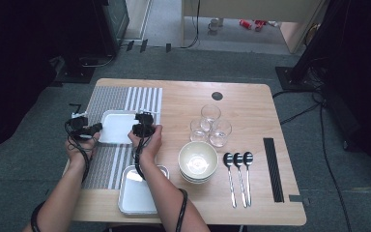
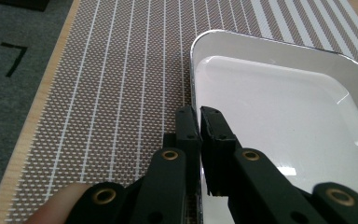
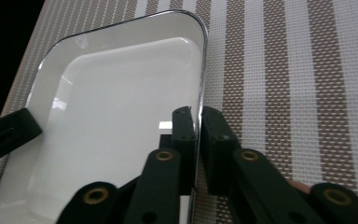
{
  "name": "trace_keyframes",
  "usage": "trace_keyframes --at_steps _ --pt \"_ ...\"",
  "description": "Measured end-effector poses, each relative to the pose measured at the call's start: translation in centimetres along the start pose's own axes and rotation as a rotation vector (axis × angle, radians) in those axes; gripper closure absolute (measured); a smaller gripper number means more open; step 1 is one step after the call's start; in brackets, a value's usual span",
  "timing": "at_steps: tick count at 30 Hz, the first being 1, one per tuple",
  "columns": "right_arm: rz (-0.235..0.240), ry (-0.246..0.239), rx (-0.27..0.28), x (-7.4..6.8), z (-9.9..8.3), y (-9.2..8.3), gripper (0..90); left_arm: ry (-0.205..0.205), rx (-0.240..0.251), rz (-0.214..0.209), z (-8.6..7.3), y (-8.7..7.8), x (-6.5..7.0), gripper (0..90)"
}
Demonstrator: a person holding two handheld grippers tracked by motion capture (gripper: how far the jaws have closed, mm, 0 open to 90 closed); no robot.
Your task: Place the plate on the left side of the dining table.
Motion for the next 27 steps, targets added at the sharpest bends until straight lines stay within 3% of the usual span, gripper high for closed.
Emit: trace_keyframes --at_steps 4,8,15,19,22,25,27 --pt "0.059 0.014 -0.005 -0.1 0.1 -0.2 76.0 0.012 0.022 -0.002 0.3 -0.5 0.1 71.4" --pt "0.084 0.027 0.032 -0.1 0.6 -0.9 70.3 0.015 0.014 -0.012 0.7 -1.0 0.2 70.3" --pt "0.094 0.018 0.087 -0.7 1.2 -2.5 63.7 0.014 0.039 -0.011 1.7 -2.3 0.4 65.3" --pt "0.064 0.022 0.122 -0.2 1.4 -3.2 62.5 0.034 0.057 -0.039 1.9 -3.3 0.8 62.0" --pt "0.066 0.002 0.124 -0.2 1.2 -3.6 59.8 0.048 0.064 -0.079 1.9 -4.1 1.5 59.1" --pt "0.072 -0.042 0.098 -0.4 0.8 -3.9 49.2 0.053 0.072 -0.092 1.8 -4.7 2.1 56.2" --pt "0.055 -0.073 0.096 -0.5 0.6 -4.2 46.8 0.056 0.071 -0.091 1.8 -4.9 2.4 51.7"
Point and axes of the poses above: each handheld gripper's, and its own axes: y roughly forward along the jaws, z roughly out of its top, x roughly to its right, the point moved 6 cm from there along y, roughly forward along the jaws, and after that the axes turned 3 degrees about -y, right-handed, at the moved point
